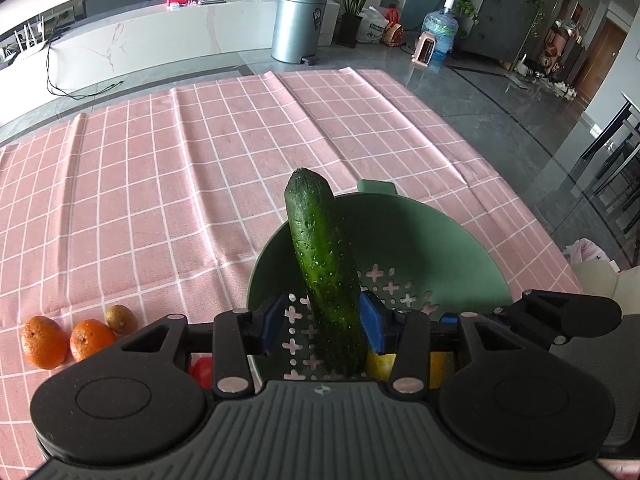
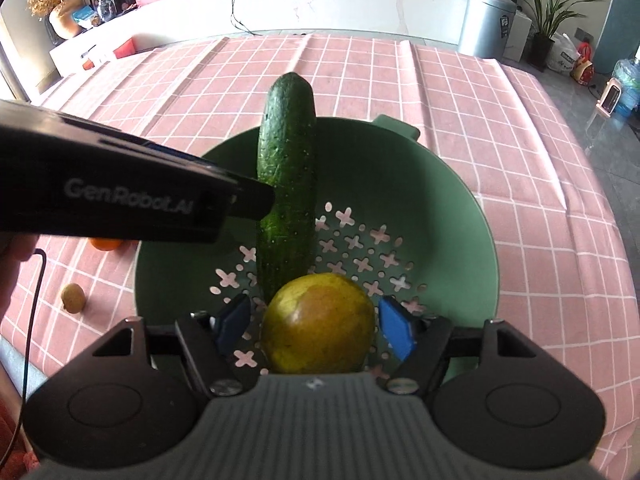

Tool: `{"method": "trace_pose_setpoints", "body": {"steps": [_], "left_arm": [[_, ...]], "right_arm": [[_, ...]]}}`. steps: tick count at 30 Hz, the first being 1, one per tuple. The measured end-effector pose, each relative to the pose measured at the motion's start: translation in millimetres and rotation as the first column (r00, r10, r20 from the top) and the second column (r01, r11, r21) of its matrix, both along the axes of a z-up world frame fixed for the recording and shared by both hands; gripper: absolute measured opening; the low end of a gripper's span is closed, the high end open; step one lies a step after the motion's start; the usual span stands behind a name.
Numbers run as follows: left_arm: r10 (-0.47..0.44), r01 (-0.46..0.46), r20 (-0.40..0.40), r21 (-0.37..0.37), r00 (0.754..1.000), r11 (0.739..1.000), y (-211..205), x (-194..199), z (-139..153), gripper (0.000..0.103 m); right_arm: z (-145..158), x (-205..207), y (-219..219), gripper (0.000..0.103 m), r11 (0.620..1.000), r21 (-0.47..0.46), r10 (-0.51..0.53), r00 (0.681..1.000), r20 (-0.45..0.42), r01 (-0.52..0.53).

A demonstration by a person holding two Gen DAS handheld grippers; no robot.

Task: Organize fruits
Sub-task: 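Carry the cucumber in the left gripper and pear in the right gripper into the green colander, then open both grippers and lift them out of the colander, then grasp the small brown kiwi with the left gripper while the right gripper moves toward the oranges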

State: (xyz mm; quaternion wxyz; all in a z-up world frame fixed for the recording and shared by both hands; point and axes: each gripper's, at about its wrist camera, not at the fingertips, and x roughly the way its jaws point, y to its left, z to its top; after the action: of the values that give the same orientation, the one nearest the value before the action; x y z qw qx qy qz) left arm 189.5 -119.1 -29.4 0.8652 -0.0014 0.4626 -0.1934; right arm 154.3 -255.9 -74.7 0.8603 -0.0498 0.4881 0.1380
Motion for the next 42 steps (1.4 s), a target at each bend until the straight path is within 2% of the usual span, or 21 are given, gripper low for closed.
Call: {"method": "trace_pose_setpoints", "body": {"steps": [7, 12, 19, 26, 28, 30, 35, 42], "left_arm": [[-0.007, 0.007, 0.083, 0.005, 0.996, 1.000, 19, -35, 35, 0.056], [-0.017, 0.015, 0.150, 0.020, 0.988, 1.000, 40, -66, 58, 0.056], [-0.004, -0.008, 0.187, 0.061, 0.982, 0.998, 79, -99, 65, 0.056], [0.001, -0.013, 0.144, 0.079, 0.990, 0.997, 120, -119, 47, 0.056], [-0.010, -0.002, 0.128, 0.091, 0.992, 0.996, 124, -123, 38, 0.056], [-0.025, 0.016, 0.108, 0.089, 0.994, 0.996, 126, -124, 28, 0.056], [-0.062, 0.057, 0.065, 0.073, 0.996, 0.996, 128, -123, 2, 0.056], [-0.084, 0.083, 0.012, 0.098, 0.996, 0.992, 124, -112, -34, 0.054]], "right_arm": [[24, -26, 5, 0.073, 0.998, 0.009, -0.061, 0.995, 0.082, 0.060], [42, -49, 17, 0.073, 0.994, 0.052, -0.100, 0.986, 0.136, 0.094], [59, -87, 45, 0.073, 0.984, 0.157, -0.116, 0.974, 0.196, 0.085], [49, -118, 71, 0.072, 0.968, 0.234, -0.144, 0.967, 0.212, 0.092], [45, -125, 78, 0.068, 0.968, 0.235, -0.142, 0.965, 0.218, 0.090], [41, -127, 84, 0.057, 0.972, 0.220, -0.133, 0.966, 0.220, 0.084], [30, -126, 93, 0.043, 0.979, 0.189, -0.117, 0.968, 0.224, 0.075], [15, -113, 95, 0.040, 0.977, 0.184, -0.140, 0.972, 0.188, 0.106]]}}
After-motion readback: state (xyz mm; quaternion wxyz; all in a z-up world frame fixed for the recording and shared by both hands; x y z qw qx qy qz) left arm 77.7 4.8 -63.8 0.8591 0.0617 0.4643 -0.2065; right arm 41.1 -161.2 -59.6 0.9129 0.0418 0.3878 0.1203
